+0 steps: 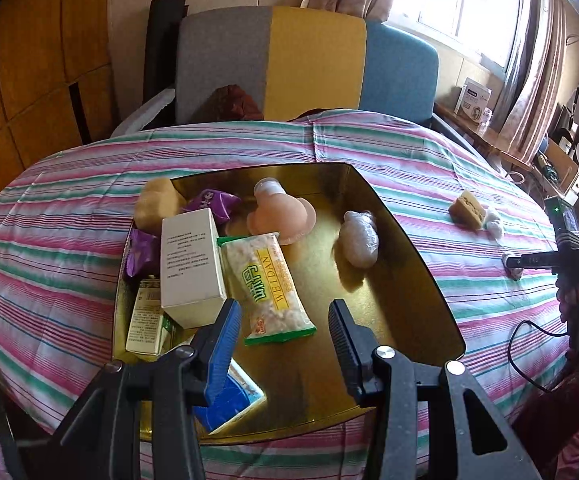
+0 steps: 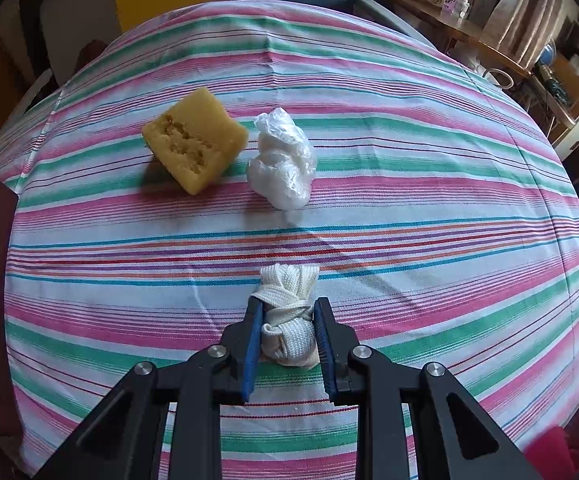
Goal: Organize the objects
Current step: 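Carry the white cloth bundle into the gold tray and open the right tool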
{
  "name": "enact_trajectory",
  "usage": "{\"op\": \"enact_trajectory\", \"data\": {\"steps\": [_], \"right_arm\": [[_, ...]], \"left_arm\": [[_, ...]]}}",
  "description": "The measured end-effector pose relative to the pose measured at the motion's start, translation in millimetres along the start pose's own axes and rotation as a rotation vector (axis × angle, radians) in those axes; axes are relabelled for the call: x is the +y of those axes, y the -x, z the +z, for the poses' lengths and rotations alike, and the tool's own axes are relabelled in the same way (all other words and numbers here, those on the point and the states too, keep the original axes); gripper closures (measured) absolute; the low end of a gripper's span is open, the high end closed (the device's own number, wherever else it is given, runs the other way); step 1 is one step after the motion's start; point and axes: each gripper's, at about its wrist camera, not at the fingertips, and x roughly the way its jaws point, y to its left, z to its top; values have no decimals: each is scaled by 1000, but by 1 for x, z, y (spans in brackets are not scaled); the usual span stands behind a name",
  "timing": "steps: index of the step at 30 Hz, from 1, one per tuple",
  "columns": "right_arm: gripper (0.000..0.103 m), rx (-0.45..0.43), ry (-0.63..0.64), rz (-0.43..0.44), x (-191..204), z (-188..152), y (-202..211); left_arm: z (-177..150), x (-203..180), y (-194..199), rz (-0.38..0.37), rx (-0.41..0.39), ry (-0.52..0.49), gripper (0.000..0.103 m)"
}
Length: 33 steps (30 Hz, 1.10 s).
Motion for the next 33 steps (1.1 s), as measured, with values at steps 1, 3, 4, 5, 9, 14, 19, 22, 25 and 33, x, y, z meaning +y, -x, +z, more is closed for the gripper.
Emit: {"op": "enact_trajectory", "data": {"steps": [1, 3, 4, 5, 9, 14, 19, 22, 25, 33], "right_arm": [[77, 0, 0, -2, 1, -1, 1], [77, 1, 1, -7, 3, -3, 3], [77, 3, 4, -10, 4, -4, 4], [77, 4, 7, -15, 6, -5, 5], [78, 11, -4, 0, 11, -6, 14], [78, -71, 39, 119, 42, -16, 59], [78, -182, 237, 305, 124, -24, 122], [78, -215, 389, 427, 189, -38, 150], [78, -185, 524, 527, 247, -61, 157], [78, -11, 651, 575, 335, -100, 106]], "left_arm": [[-1, 3, 0, -2, 7, 9, 57], [-3, 7, -2, -6, 17, 18, 57], [-5, 8, -2, -8, 20, 21, 57], [-6, 11, -1, -12, 22, 26, 57], [-10, 27, 4, -23, 20, 68, 57], [-11, 56, 12, -7, 17, 145, 57], [-11, 75, 21, 12, -11, 190, 57], [-11, 82, 24, 16, -21, 207, 57], [-12, 85, 25, 11, -22, 214, 57], [-22, 94, 23, 4, -8, 229, 57]]}}
